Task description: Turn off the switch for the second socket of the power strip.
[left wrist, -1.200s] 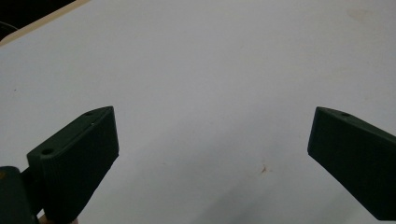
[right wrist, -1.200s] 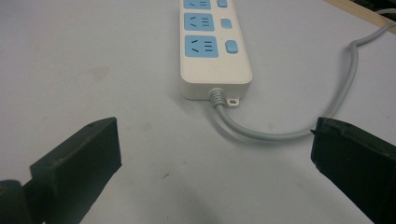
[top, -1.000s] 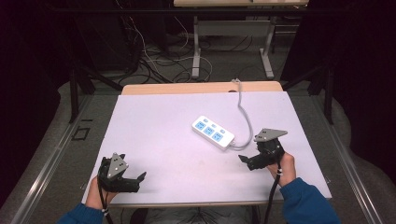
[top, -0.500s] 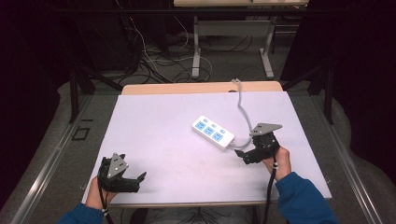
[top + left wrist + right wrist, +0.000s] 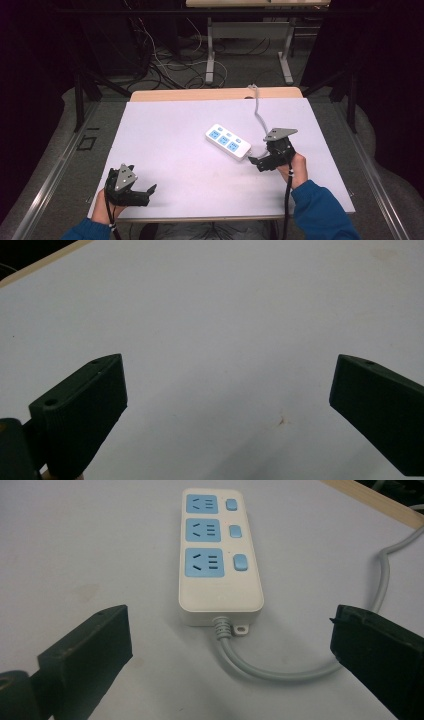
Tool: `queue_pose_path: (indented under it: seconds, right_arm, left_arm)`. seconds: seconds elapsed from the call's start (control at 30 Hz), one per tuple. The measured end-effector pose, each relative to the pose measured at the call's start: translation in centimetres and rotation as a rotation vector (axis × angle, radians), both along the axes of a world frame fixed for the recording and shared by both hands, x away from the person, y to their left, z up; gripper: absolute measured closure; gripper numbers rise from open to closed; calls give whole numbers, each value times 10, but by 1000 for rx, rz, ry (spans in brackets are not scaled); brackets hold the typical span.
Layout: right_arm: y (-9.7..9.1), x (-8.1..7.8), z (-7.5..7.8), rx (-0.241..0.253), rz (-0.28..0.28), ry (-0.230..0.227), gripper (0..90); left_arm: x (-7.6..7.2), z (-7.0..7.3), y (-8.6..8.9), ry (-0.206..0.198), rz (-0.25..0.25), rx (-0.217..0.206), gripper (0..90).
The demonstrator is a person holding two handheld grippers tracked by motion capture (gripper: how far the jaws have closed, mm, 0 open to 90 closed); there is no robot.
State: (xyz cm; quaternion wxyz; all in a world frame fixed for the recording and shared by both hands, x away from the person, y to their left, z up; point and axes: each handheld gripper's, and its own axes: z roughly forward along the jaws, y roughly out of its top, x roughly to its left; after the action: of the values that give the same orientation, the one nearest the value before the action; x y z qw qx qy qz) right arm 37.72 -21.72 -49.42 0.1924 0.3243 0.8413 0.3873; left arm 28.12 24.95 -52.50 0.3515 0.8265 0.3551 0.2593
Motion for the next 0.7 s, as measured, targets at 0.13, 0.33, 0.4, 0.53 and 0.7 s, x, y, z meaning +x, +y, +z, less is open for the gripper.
queue_pose_path:
  seconds: [0.13,0.33,0.4,0.53,0.7]
  right_arm:
    - [2,3,0,-10,-1,2,25]
    - [6,7,0,-12,-6,12,26]
    - [7,9,1,-17,-7,11,26]
    - [9,14,0,-19,-5,9,26]
    - [12,18,0,-31,-6,8,29]
  left_arm:
    - [0,0,0,-1,1,0,19]
    - [0,0,0,-1,0,0,19]
    - [0,0,0,-1,0,1,19]
    - [0,0,0,0,0,1,19]
    - [0,0,0,-1,1,1,19]
